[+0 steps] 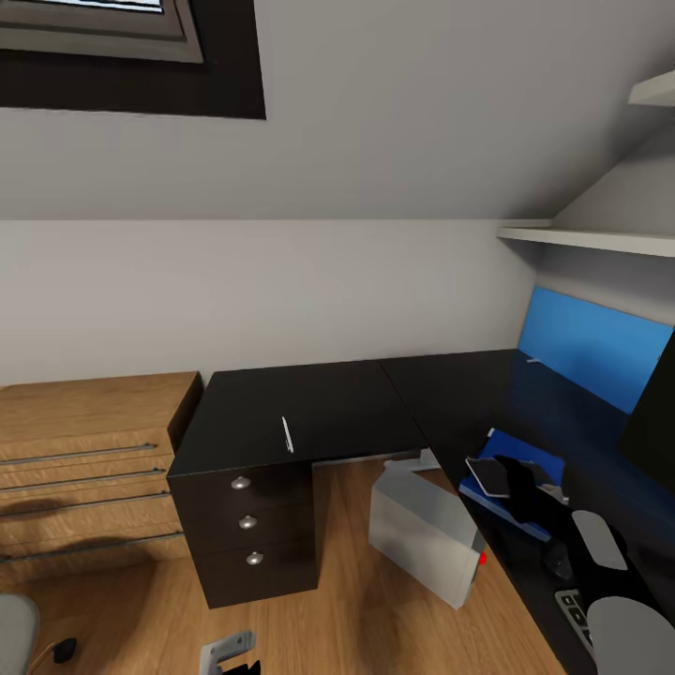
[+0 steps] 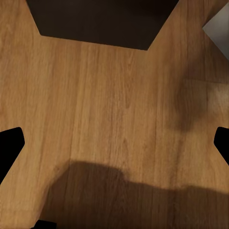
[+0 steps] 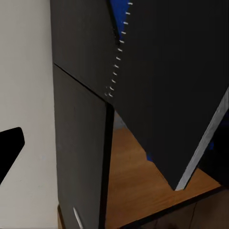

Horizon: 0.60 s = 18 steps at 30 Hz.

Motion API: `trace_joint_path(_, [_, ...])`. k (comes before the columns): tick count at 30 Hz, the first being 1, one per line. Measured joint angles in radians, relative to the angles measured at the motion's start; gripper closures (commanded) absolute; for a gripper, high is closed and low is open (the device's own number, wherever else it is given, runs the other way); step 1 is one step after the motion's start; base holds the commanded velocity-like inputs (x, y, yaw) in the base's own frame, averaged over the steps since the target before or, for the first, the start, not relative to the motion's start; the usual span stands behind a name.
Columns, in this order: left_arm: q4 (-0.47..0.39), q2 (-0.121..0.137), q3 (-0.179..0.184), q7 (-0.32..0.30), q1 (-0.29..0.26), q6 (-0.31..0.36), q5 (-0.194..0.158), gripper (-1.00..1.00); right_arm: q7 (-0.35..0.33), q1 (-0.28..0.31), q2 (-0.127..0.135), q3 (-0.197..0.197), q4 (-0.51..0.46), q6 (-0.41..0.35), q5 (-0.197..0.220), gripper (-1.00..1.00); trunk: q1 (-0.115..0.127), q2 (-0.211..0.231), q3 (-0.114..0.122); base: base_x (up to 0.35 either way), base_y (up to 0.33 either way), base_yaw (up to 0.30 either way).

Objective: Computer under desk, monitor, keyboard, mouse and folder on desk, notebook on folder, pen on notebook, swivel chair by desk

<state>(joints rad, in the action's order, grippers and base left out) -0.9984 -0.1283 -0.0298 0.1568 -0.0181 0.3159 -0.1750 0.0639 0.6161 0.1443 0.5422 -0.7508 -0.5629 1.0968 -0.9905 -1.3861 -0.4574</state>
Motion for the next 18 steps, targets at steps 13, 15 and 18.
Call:
trace_joint_path(13, [0.000,0.000,0.000,0.000,0.000,0.004,-0.002,-1.00,0.000,0.000,0.000,0.000,-0.003,0.000,0.000,-1.00,0.000,0.000,0.000,-0.097,0.000,0.000])
trace_joint_path(15, [0.000,0.000,0.000,0.000,0.000,0.005,-0.002,-1.00,0.000,0.001,0.000,0.000,-0.003,0.000,0.000,-1.00,0.000,0.000,0.000,-0.003,0.000,0.000])
trace_joint_path(18, [0.000,0.000,-0.001,0.000,0.000,0.006,-0.002,-1.00,-0.001,0.001,-0.001,0.000,-0.003,0.000,0.000,-1.00,0.012,0.021,0.009,-0.001,0.000,0.000])
